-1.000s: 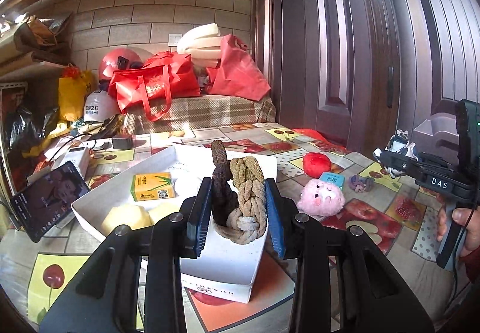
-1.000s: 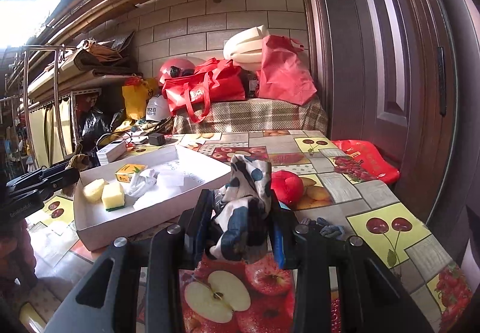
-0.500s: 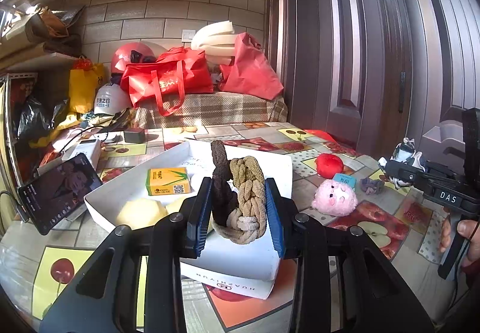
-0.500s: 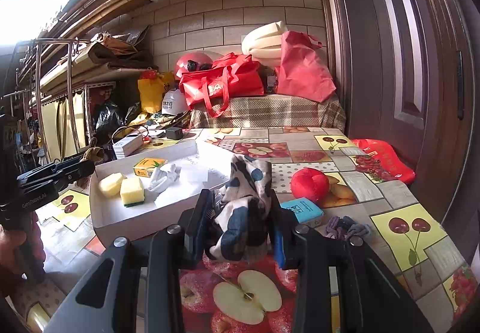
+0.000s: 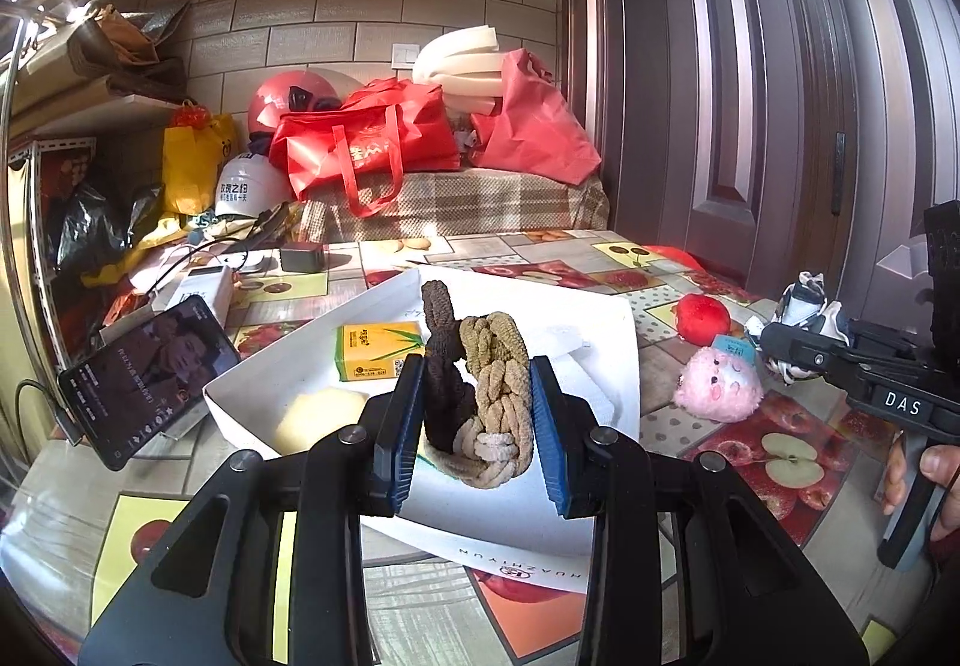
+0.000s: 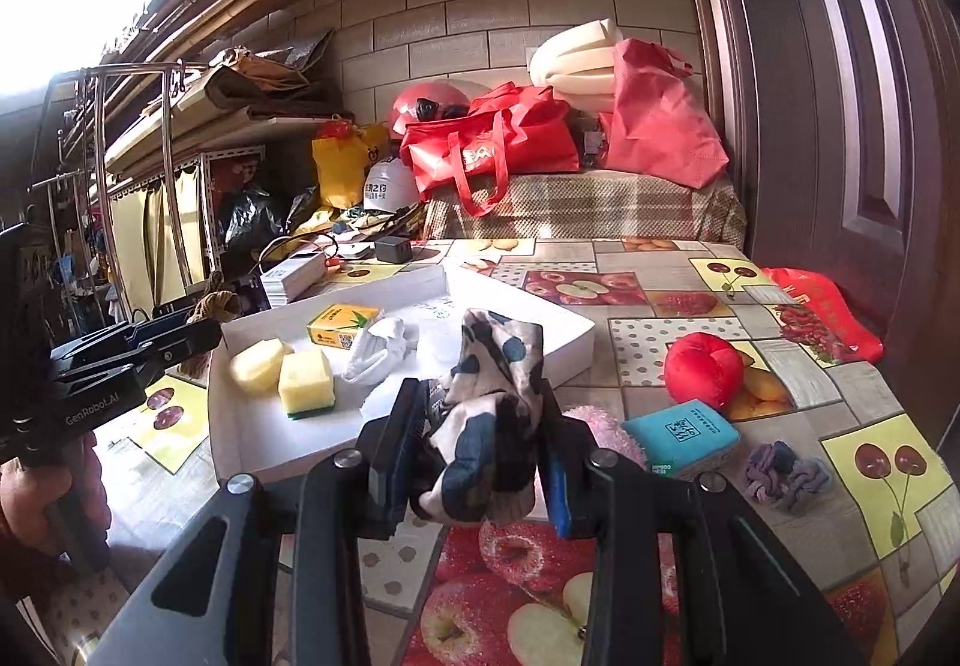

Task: Organize soft objects
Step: 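Carry the cow-print cloth and rope knot into the white tray and open both tools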

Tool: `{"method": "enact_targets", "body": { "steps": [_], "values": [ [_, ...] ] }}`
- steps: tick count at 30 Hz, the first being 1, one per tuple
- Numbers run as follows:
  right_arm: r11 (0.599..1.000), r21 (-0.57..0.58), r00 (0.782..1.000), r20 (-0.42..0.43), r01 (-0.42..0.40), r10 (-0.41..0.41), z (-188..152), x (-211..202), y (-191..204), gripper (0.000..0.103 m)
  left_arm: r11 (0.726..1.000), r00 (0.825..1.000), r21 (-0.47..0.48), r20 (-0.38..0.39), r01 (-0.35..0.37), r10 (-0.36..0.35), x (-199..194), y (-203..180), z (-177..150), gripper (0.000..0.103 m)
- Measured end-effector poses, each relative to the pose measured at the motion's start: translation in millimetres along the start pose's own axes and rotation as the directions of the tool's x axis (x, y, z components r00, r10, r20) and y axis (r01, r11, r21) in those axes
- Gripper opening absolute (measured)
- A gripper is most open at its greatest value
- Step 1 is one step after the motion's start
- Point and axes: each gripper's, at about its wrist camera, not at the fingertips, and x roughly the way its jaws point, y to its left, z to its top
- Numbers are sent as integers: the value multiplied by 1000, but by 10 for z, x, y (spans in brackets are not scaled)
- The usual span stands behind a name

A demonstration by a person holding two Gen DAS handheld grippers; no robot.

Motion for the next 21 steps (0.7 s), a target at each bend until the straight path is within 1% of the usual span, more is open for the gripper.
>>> {"method": "enact_targets", "body": {
  "steps": [4, 10, 21],
  "values": [
    [999, 29, 999, -23, -38, 39, -2, 194, 126, 35, 1000, 1000, 17, 0, -7, 7, 26, -24, 2, 33],
    [997, -36, 997, -18, -70, 69, 27, 333, 409, 35, 1000, 1000, 0, 5, -27, 27, 52, 7, 14, 33],
    [999, -18, 998, -29, -49, 48, 157, 685, 424, 35, 997, 997, -6, 19, -80, 80, 301, 130, 92, 34]
  ]
}}
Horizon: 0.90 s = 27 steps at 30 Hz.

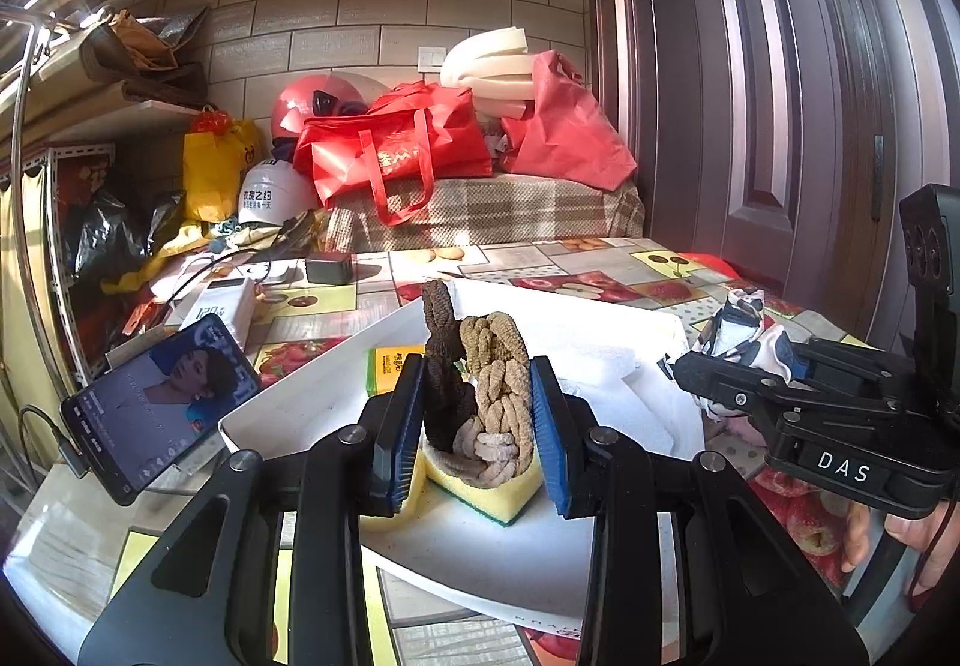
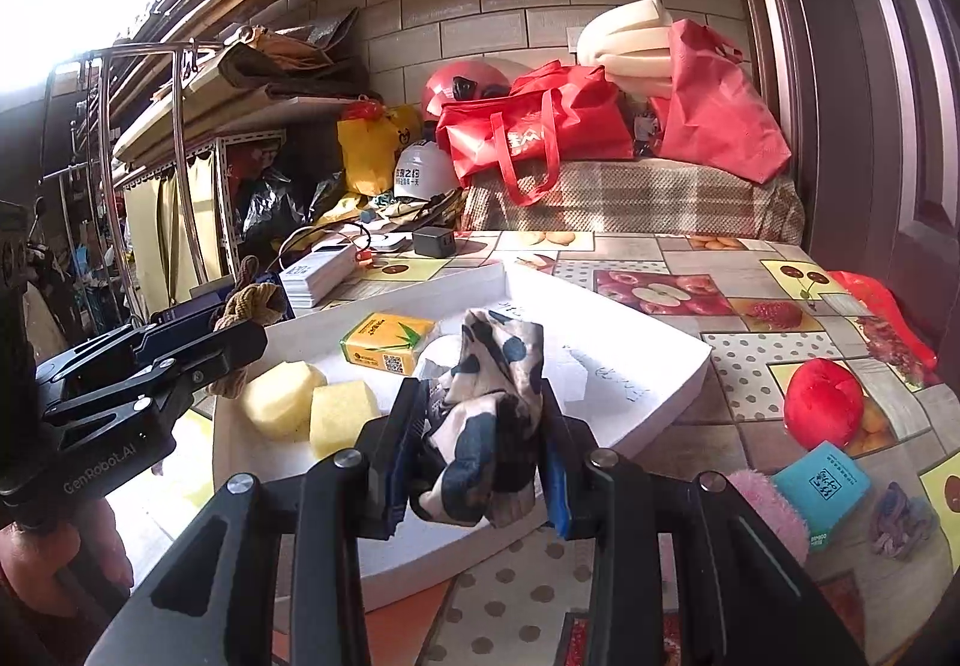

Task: Organize soft objects
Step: 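Carry the cow-print cloth and rope knot into the white tray and open both tools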

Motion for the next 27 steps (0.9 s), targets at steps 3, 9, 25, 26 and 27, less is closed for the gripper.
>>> {"method": "enact_targets", "body": {
  "steps": [3, 9, 25, 26, 27],
  "values": [
    [1000, -3, 1000, -4, 7, -7, 36, 103, -8, 35, 1000, 1000, -11, 0, -17, 17, 94, 56, 29, 34],
    [1000, 28, 1000, -26, 10, -9, 140, 368, -95, 35, 999, 999, -9, 4, -39, 39, 289, 129, 104, 34],
    [997, -69, 998, -39, 48, -50, 314, 813, -15, 44, 992, 992, -39, -48, -121, 119, 687, 272, 197, 52],
    [996, -64, 997, -34, 62, -65, 318, 810, -22, 49, 992, 992, -39, -45, -123, 121, 679, 271, 194, 57],
    [995, -61, 996, -28, 78, -80, 315, 797, -28, 63, 991, 991, -38, -41, -129, 127, 673, 273, 195, 67]
  ]
}}
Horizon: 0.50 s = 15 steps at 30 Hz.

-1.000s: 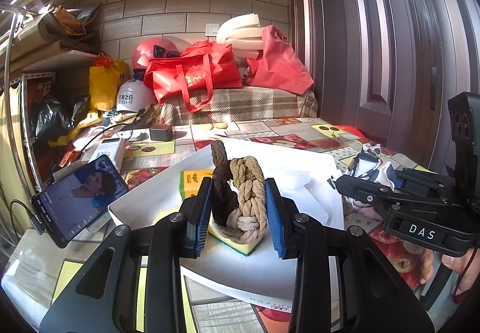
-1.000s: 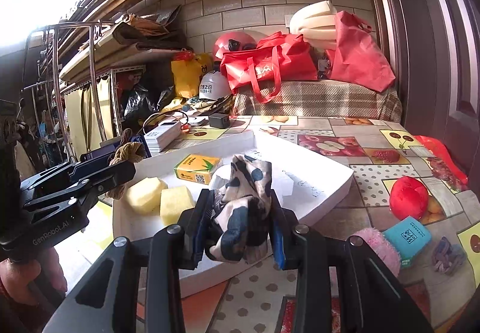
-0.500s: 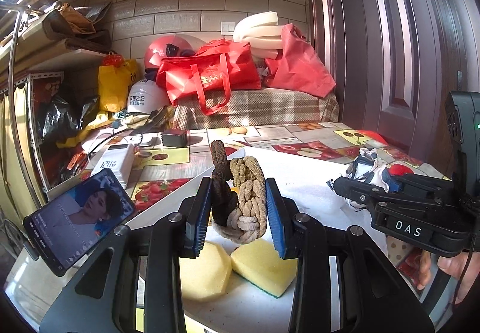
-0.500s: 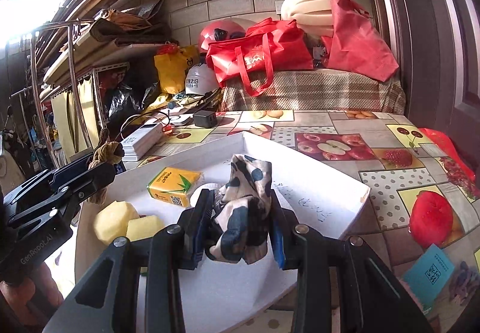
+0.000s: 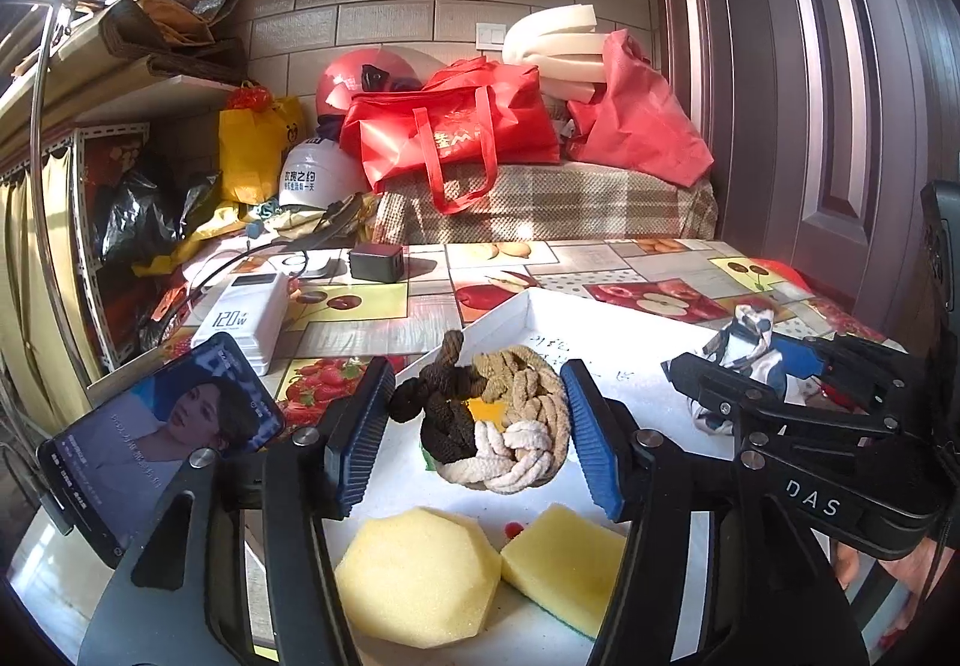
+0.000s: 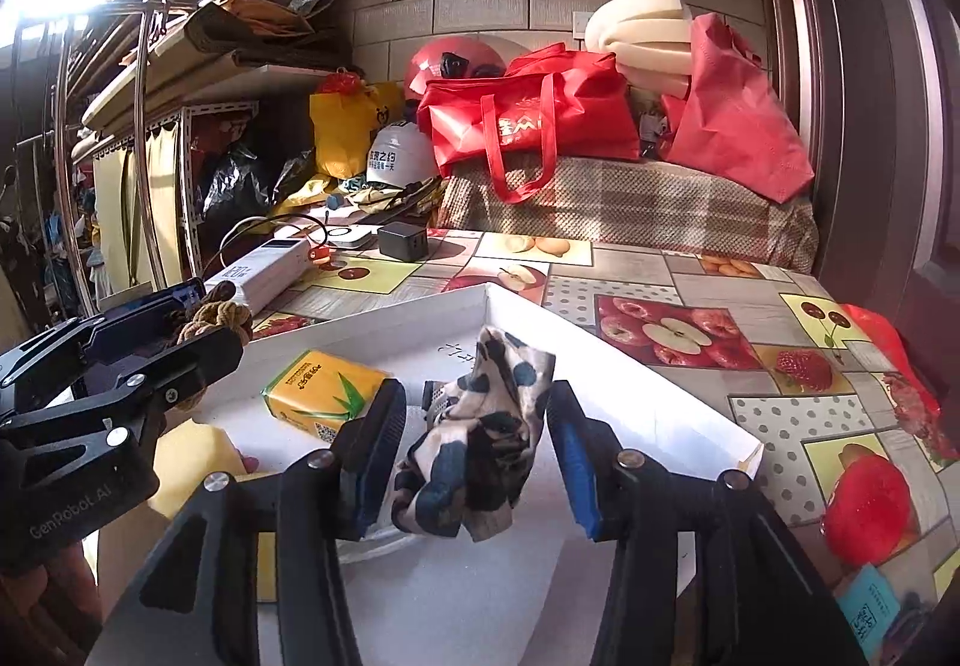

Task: Organize soft objects
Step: 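Carry the cow-print cloth and rope knot into the white tray and open both tools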

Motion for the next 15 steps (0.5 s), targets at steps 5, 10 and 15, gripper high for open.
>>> {"method": "enact_targets", "body": {
  "steps": [5, 10, 15],
  "values": [
    [999, 21, 999, 7, 35, -36, 14, 1, -46, 86, 1000, 1000, -13, 7, -20, 20, -17, 32, 0, 89],
    [998, 40, 998, 9, 54, -54, 14, -1, -68, 93, 1000, 1000, -17, 14, -22, 22, -35, 41, 0, 103],
    [996, 63, 997, 30, 68, -70, 7, -43, -107, 102, 1000, 999, -9, 41, -24, 24, -83, 19, 1, 103]
  ]
}}
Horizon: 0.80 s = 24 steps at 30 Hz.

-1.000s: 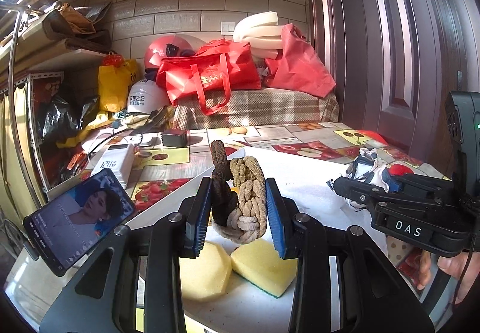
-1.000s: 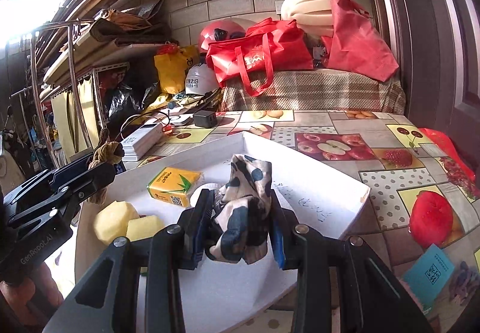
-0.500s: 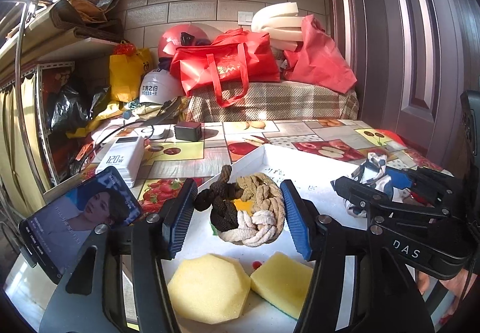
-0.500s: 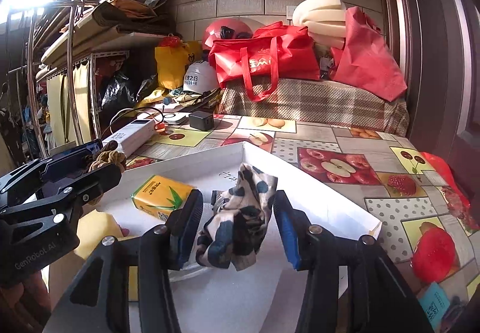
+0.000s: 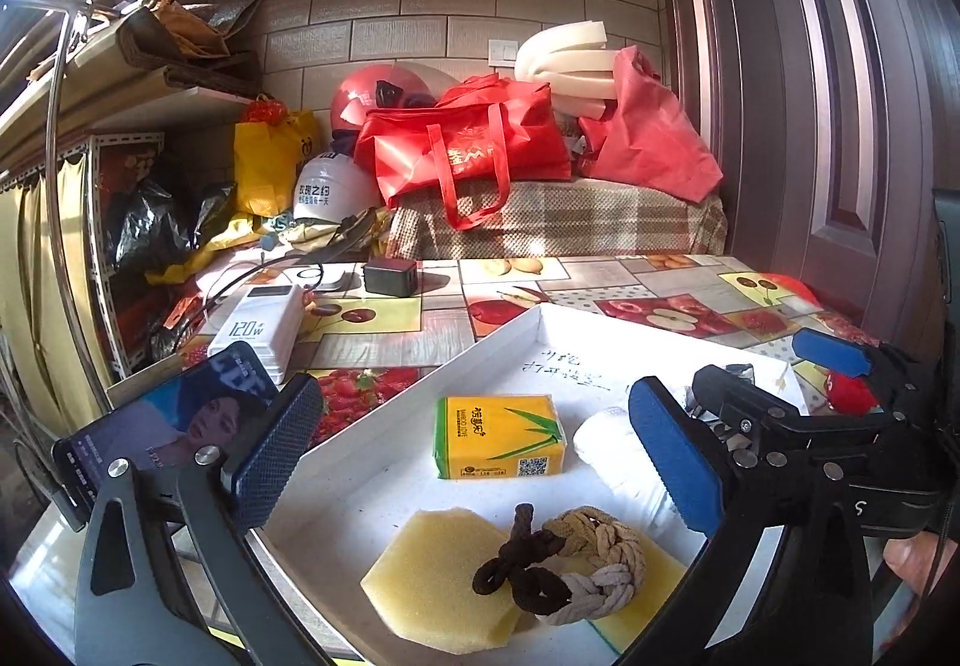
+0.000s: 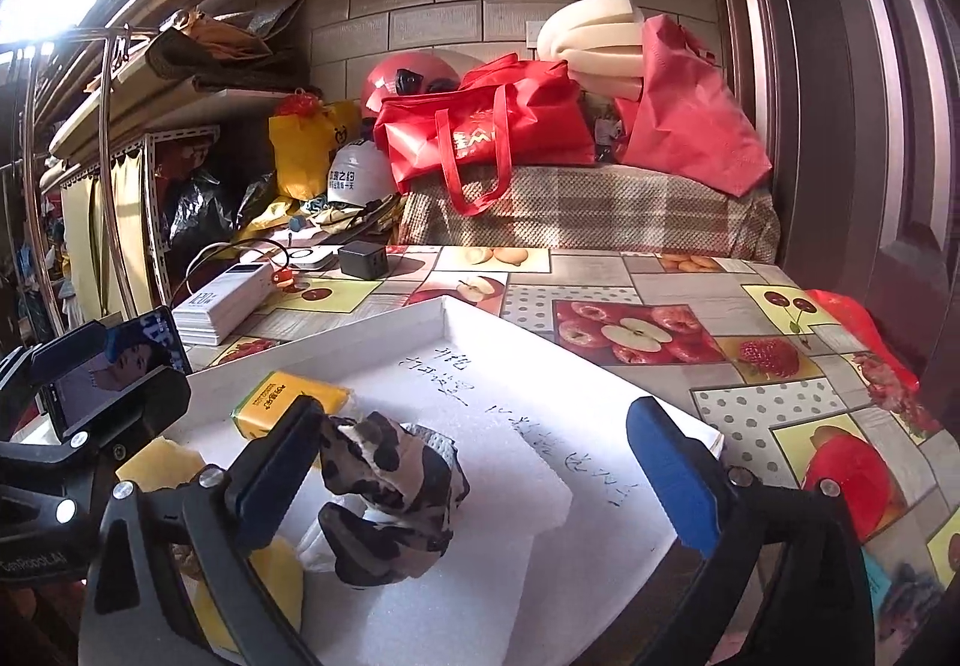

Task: Organize soft objects
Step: 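Carry the cow-print cloth and rope knot into the white tray and open both tools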

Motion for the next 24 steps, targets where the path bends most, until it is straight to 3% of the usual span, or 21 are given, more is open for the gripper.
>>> {"method": "enact_targets", "body": {
  "steps": [12, 24],
  "values": [
    [1000, 4, 997, 75, 6, -6, -8, -140, 1, 103, 999, 999, -16, 21, -40, 40, -71, 42, -6, 103],
    [1000, 5, 997, 75, 30, -30, -62, -272, 19, 103, 999, 999, -15, 25, -29, 30, -180, 21, -43, 103]
  ]
}}
